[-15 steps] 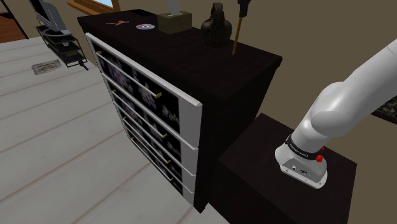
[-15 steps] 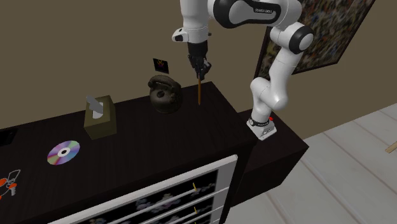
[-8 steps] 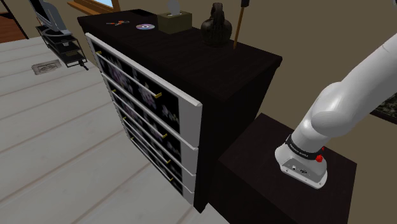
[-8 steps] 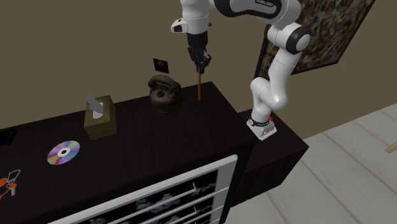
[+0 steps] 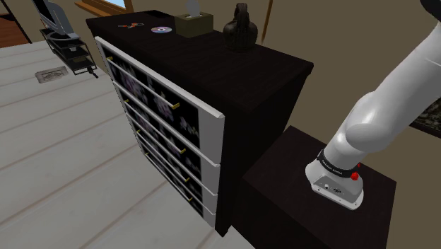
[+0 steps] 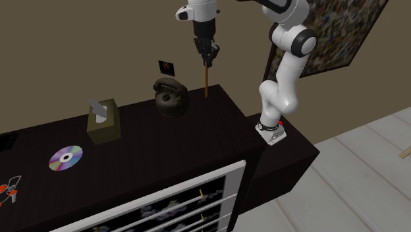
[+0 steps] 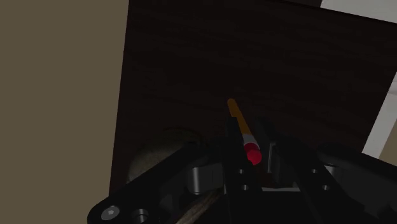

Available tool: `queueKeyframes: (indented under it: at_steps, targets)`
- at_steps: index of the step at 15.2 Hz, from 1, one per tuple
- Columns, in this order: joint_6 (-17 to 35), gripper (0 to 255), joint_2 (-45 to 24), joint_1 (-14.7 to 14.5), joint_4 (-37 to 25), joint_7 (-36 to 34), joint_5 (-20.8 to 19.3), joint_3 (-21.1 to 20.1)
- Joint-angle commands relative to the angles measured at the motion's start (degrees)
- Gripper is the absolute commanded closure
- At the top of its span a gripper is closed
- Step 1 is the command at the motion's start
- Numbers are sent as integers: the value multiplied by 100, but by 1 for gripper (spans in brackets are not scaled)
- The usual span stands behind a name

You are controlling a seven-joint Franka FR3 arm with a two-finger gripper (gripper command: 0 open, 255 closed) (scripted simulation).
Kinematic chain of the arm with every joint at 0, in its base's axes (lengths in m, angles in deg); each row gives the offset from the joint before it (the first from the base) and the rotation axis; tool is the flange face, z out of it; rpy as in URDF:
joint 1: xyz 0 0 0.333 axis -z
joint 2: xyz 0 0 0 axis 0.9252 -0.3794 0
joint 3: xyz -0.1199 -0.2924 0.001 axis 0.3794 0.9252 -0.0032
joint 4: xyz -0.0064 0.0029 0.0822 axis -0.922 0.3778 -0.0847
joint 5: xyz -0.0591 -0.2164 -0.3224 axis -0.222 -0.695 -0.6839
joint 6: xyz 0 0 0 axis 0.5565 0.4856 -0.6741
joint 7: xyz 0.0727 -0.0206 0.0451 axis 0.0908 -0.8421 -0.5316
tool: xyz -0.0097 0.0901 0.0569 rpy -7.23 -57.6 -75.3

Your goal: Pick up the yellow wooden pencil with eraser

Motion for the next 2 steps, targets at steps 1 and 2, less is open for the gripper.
queueKeyframes:
  at_steps: [1, 2]
  targets:
    - [-129, 255, -93, -1, -220, 2, 3, 0]
    - [-128, 255, -92, -1, -218, 2, 3, 0]
